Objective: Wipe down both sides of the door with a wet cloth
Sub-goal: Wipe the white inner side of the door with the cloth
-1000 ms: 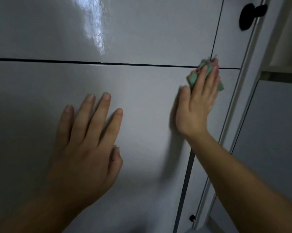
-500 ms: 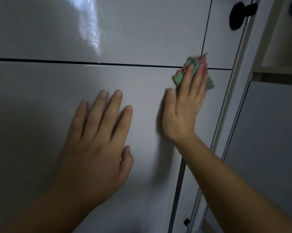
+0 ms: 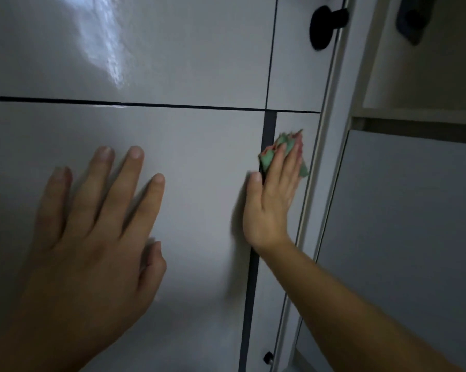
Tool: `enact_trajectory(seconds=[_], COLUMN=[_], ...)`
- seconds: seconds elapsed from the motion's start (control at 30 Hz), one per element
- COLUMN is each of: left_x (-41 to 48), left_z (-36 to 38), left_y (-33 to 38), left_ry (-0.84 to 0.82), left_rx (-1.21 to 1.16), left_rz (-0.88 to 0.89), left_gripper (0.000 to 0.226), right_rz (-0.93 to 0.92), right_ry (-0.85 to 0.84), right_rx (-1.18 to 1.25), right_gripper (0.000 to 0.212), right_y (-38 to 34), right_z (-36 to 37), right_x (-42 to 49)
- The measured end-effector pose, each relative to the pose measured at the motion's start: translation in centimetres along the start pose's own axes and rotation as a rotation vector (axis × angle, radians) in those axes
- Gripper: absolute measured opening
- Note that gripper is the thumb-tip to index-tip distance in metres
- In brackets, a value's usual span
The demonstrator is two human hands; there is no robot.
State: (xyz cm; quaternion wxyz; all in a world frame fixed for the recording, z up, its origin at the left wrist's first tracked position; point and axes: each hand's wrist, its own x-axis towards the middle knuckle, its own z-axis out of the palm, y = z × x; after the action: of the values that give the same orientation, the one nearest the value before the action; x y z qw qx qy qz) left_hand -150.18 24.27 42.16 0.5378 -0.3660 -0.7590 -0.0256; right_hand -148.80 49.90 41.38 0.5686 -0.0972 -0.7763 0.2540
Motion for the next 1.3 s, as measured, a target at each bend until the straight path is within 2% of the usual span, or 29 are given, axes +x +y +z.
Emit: enact_trajectory(seconds=[0.07, 0.23, 0.37, 0.43, 0.5, 0.63, 0.73, 0.87, 0.93, 1.1, 1.17, 1.2, 1.3], left_x=[-0.1, -0.2, -0.2, -0.2, -0.3, -0.3, -0.6, -2.3, -3.3, -4.1, -4.1, -4.3, -4.8], left_z=[0.6, 1.4, 1.5, 1.5, 1.3, 1.4, 1.5, 1.6, 1.7, 1.7, 1.7, 1.6, 1.2], left_y=[-0.2, 0.5, 0.8, 0.5, 0.4, 1.0, 1.3, 1.9, 1.9, 2.2, 2.4, 2.5, 2.3], left_ry=[0.011, 0.026, 0.030, 0.024, 0.023, 0.019, 0.006, -0.016, -0.026, -0.027, -0.029, -0.034, -0.048], left_rx=[-0.056, -0.113, -0.122, -0.119, -0.121, -0.108, -0.112, -0.087, -0.057, -0.051, -0.036, -0.027, -0.023], left_rz=[0.003, -0.010, -0.008, 0.002, 0.002, -0.025, -0.025, 0.020, 0.040, 0.027, 0.017, 0.015, 0.031], left_gripper=[0.072, 0.073, 0.073, 0.072, 0.071, 0.073, 0.073, 0.070, 0.069, 0.070, 0.071, 0.072, 0.072], right_rz=[-0.034, 0.053, 0.134, 0.122, 0.091, 0.090, 0.054, 0.073, 0.082, -0.120, -0.213, -0.255, -0.342], right_ry=[-0.044, 0.054, 0.020, -0.057, -0.083, 0.049, 0.104, -0.107, -0.174, -0.013, 0.019, -0.013, -0.252], right_rx=[-0.026, 0.014, 0.038, 0.019, 0.000, 0.034, 0.007, 0.002, 0.003, -0.019, -0.055, -0.078, -0.184], right_gripper=[0.069, 0.065, 0.066, 0.067, 0.069, 0.068, 0.065, 0.072, 0.075, 0.072, 0.070, 0.070, 0.069], right_y=[1.2, 2.0, 4.4, 6.0, 6.5, 4.7, 5.3, 7.8, 7.7, 2.1, 1.6, 1.7, 3.1], right_z=[-0.5, -1.7, -0.6, -0.8, -1.2, -1.0, 0.1, 0.7, 0.5, 1.8, 2.7, 2.8, 2.4], right_x=[-0.3, 5.9, -0.6, -4.3, -4.3, 1.7, -0.2, -11.3, -13.3, -5.0, -4.9, -6.3, -13.3])
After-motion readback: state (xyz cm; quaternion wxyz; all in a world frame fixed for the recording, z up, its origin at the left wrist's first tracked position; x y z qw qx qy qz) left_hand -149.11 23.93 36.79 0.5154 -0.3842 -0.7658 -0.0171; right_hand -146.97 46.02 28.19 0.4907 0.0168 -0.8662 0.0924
